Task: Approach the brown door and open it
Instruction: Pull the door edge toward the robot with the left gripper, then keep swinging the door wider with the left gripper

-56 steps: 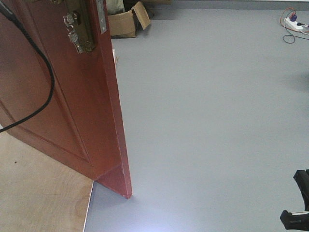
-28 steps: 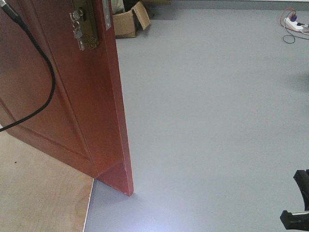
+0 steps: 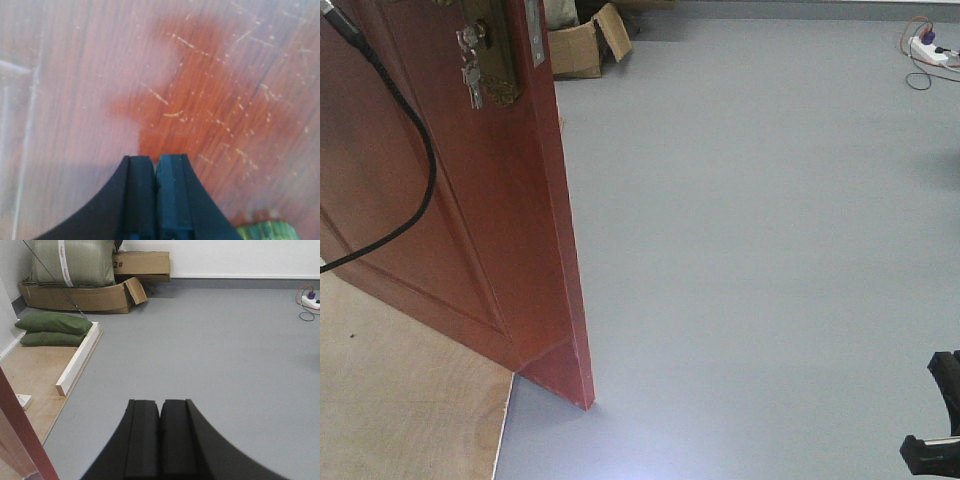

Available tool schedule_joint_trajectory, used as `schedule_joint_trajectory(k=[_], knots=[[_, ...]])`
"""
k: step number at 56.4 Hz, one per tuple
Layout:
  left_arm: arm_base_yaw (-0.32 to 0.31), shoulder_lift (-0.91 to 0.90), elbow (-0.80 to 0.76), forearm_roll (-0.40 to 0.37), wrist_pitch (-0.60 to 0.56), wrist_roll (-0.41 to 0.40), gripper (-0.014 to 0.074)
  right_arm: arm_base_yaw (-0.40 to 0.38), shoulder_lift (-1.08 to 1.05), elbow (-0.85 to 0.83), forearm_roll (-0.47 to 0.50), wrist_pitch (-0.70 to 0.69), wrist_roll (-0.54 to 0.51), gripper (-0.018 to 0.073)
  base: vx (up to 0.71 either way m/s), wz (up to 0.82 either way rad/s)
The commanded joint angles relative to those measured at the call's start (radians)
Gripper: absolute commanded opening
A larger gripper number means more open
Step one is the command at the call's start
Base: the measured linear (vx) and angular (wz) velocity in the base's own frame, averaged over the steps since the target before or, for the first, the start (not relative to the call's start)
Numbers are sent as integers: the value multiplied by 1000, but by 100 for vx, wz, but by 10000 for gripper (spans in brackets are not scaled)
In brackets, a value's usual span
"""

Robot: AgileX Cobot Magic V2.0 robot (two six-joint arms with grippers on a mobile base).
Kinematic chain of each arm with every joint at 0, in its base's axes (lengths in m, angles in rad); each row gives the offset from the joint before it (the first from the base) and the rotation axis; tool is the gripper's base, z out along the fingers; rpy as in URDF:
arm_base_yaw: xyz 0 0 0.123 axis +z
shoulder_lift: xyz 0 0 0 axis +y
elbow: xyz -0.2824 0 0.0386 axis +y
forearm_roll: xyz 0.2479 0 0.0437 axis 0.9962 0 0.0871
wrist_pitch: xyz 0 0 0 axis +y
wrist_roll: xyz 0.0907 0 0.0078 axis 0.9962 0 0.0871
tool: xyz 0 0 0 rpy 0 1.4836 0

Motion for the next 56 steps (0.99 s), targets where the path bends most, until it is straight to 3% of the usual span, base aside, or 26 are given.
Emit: schedule_joint_trajectory(k=[1,56], knots=[[-4,-38,-28,-22,1,0,67,2,-6,4,-3,-78,-6,0,0,0],[-3,-38,-28,-22,-3,0,67,2,-6,4,-3,-78,-6,0,5,-1]])
